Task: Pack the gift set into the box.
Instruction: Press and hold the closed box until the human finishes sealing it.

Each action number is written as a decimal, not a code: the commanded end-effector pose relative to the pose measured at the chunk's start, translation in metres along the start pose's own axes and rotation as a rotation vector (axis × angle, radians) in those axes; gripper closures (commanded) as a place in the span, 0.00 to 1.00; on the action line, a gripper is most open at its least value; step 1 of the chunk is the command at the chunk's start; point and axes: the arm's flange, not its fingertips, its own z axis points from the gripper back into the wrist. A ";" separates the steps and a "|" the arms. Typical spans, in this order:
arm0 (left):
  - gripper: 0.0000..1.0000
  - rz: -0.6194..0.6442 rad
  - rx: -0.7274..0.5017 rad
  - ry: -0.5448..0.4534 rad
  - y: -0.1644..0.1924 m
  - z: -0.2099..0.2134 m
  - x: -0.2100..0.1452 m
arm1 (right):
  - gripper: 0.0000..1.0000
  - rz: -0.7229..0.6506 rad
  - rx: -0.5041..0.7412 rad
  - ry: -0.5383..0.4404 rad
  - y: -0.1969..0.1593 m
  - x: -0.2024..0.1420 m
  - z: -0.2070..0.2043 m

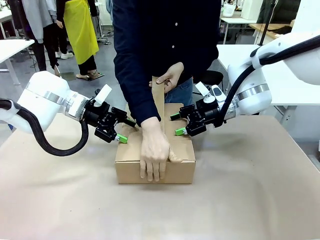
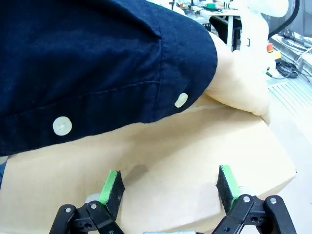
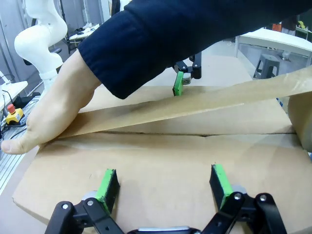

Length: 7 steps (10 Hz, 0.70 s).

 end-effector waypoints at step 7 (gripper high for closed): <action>0.00 0.005 0.001 -0.006 0.000 -0.001 -0.002 | 0.00 0.014 -0.003 0.002 0.000 -0.001 0.000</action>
